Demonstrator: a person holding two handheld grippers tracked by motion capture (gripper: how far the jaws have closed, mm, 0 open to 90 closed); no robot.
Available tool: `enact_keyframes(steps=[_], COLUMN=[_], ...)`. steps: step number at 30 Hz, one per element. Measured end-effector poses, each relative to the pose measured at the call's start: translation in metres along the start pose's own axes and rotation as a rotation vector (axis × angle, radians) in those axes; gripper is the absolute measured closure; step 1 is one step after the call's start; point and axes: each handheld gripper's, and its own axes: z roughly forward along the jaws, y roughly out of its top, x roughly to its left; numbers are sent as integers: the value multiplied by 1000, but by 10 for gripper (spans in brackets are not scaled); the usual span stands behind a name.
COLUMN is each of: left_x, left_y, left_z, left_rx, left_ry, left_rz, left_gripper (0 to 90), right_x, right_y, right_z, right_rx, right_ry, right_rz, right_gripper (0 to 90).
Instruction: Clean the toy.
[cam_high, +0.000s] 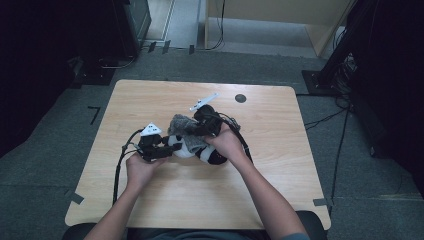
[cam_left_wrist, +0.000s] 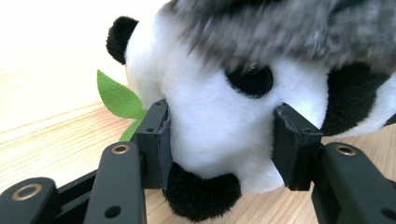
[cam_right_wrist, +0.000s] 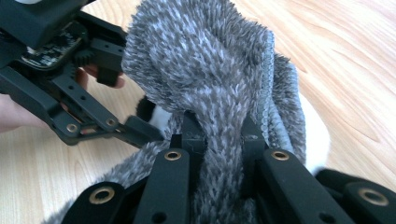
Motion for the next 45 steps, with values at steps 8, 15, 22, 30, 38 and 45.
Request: enact_keyframes(steps=[8, 15, 22, 30, 38, 45], left_x=[0, 1, 1, 1, 1, 1], left_y=[0, 0, 0, -2, -3, -3], left_z=[0, 0, 0, 0, -1, 0], left_rx=[11, 4, 2, -3, -7, -10], left_ry=[0, -11, -12, -5, -6, -7], left_rz=[9, -1, -6, 13, 22, 7], left_gripper=[467, 466, 466, 463, 455, 439], right_x=[-23, -40, -48, -53, -50, -51], right_y=[-15, -24, -28, -31, -28, -30], right_z=[-15, -27, -34, -46, -67, -93], right_rx=[-1, -20, -38, -57, -128, -163], right_ry=[-59, -84, -114, -129, -132, -184], right_rz=[55, 90, 110, 154, 153, 149], right_gripper=[791, 792, 791, 791, 792, 792])
